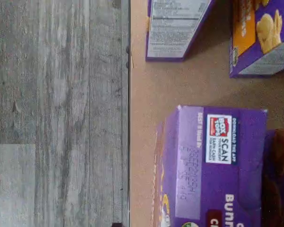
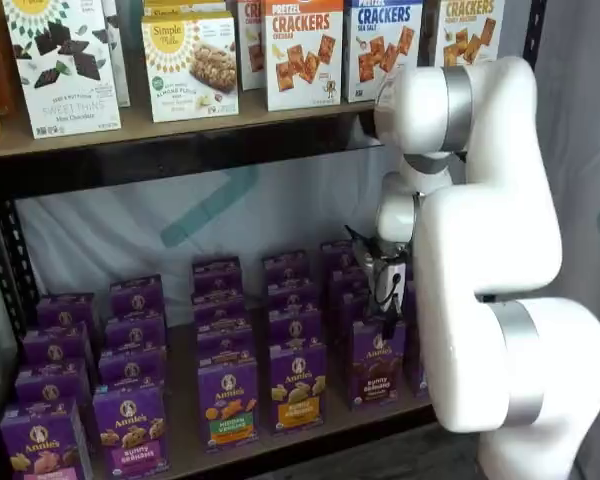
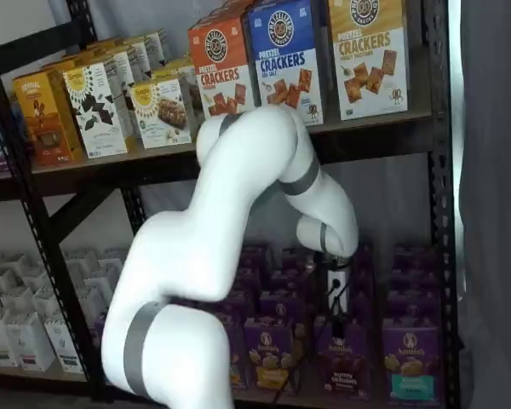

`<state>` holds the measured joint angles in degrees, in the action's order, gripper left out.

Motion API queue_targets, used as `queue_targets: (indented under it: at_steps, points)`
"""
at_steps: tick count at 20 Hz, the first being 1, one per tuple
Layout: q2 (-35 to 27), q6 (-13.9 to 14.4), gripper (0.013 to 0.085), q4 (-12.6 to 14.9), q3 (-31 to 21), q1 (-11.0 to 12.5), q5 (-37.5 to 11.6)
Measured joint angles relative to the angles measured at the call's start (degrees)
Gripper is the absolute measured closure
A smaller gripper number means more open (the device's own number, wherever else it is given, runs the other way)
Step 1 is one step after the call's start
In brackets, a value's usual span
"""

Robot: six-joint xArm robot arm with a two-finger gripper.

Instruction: Pick up the purple box with a brown patch in the center, on the bottom shelf, the fifth box from the left

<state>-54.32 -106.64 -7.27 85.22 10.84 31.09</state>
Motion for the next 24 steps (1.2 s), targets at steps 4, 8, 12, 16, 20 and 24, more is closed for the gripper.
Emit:
queue_targets:
  at_steps: [4, 8, 12, 16, 20, 24]
  points:
    - [-2.2, 2.7, 0.0130, 3.1, 2.1, 0.0, 0.5]
    - [-3.6, 6.1, 0.0130, 7.2, 3.0, 0.1, 0.4]
    - [-4.5, 5.7, 0.0130, 6.8, 3.3, 0.1, -0.5]
    - [-5.2, 4.5, 0.0130, 5.4, 4.0, 0.1, -0.2]
    - [-5.7, 4.3, 0.0130, 4.9, 4.8, -0.2, 0.3]
    - [-6.0, 4.6, 0.0130, 4.9, 5.3, -0.5, 0.4]
